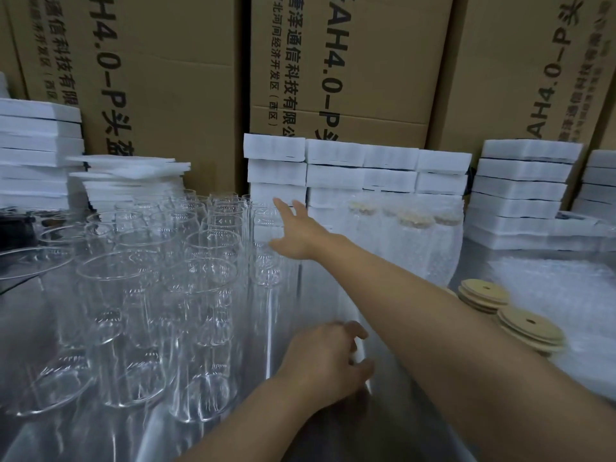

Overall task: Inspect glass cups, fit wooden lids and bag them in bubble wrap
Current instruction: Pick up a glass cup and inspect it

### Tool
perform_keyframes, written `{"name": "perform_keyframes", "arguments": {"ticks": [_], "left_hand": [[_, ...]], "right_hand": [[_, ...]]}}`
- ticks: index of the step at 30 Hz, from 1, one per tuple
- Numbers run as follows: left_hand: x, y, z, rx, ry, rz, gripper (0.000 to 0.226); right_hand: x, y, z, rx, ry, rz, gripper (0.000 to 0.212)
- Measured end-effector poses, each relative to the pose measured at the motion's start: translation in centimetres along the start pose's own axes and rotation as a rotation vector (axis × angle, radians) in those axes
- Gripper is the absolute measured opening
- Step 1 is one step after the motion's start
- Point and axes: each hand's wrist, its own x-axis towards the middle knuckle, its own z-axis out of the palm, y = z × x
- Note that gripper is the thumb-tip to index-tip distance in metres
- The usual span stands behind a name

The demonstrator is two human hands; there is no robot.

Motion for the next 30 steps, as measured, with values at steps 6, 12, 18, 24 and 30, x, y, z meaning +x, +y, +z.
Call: {"name": "perform_keyframes", "arguments": {"ticks": [6, 12, 18, 24, 30], "left_hand": [[-0.1, 0.3, -0.6, -0.017, -0.035, -0.033, 0.018], [0.6, -0.4, 0.2, -0.113, 0.095, -0.166, 0.050], [1.4, -1.6, 1.0, -0.395, 0.182, -0.344, 0.092], [1.5, -1.9, 0.8, -0.592, 0.308, -0.319, 0.114], [1.3, -1.5, 0.7, -0.621, 0.317, -0.190, 0.114]], "right_hand": [[0.4, 0.5, 1.2, 0.126, 0.119, 0.044, 0.036], [-1.6, 1.6, 1.1, 0.400, 0.362, 0.040, 0.037], [-6.8, 2.4, -1.7, 0.648, 0.683, 0.065, 0.033], [-13.2, 3.2, -1.0, 0.618, 0.776, -0.056, 0.031], [-15.9, 4.0, 3.0, 0.520, 0.796, -0.136, 0.032]]}}
